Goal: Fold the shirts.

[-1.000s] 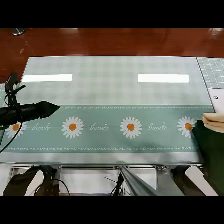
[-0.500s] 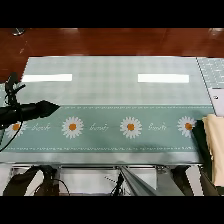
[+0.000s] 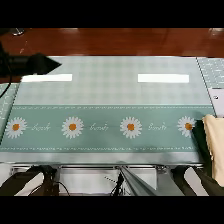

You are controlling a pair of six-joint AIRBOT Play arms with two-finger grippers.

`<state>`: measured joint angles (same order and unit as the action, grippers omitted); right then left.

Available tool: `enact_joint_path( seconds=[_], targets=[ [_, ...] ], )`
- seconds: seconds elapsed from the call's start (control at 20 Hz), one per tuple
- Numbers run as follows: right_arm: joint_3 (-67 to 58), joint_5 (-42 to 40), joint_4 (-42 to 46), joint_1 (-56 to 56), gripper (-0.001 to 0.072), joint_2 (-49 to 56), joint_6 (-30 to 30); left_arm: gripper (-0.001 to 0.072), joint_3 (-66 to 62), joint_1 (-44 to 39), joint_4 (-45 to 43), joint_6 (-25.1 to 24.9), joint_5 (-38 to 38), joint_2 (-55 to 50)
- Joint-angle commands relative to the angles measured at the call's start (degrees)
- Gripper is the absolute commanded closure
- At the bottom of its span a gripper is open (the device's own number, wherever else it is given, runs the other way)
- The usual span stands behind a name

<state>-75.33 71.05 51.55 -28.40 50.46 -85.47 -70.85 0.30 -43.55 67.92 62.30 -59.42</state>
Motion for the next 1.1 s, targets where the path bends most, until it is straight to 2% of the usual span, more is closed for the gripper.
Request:
enact_joint_path(
  seconds=[0.0,0.05,0.1,0.15,0.3,0.45,1.05],
  targets=[
    [0.11,-5.22,26.69,30.25,0.0689,6.71,-5.4,0.0676,-9.14,-13.38,-20.2,9.07,-8.7,-2.8],
    [1.01,-4.26,35.89,36.79,0.0691,9.92,-10.1,0.0675,-7.52,-15.74,-26.71,13.2,-7.93,-3.15],
    [2.49,-3.93,40.22,40.89,0.0691,12.92,-12.0,0.0675,-4.17,-17.25,-32.22,17.03,-6.78,-3.52],
    [4.72,-4.35,41.2,43.17,0.0691,16.06,-12.57,0.0675,0.48,-17.68,-34.95,19.17,-6.67,-3.61],
    [9.81,-5.77,40.98,43.36,0.0691,24.55,-15.54,0.0674,14.25,-16.06,-35.36,21.51,-8.31,-3.61],
    [9.99,-5.73,40.96,42.4,0.069,28.81,-18.36,0.0674,16.41,-14.75,-35.65,21.31,-8.31,-3.76],
    [9.99,-5.55,40.5,42.4,0.069,28.96,-18.47,0.0673,16.39,-14.32,-35.54,21.33,-7.91,-4.07]
  ],
)
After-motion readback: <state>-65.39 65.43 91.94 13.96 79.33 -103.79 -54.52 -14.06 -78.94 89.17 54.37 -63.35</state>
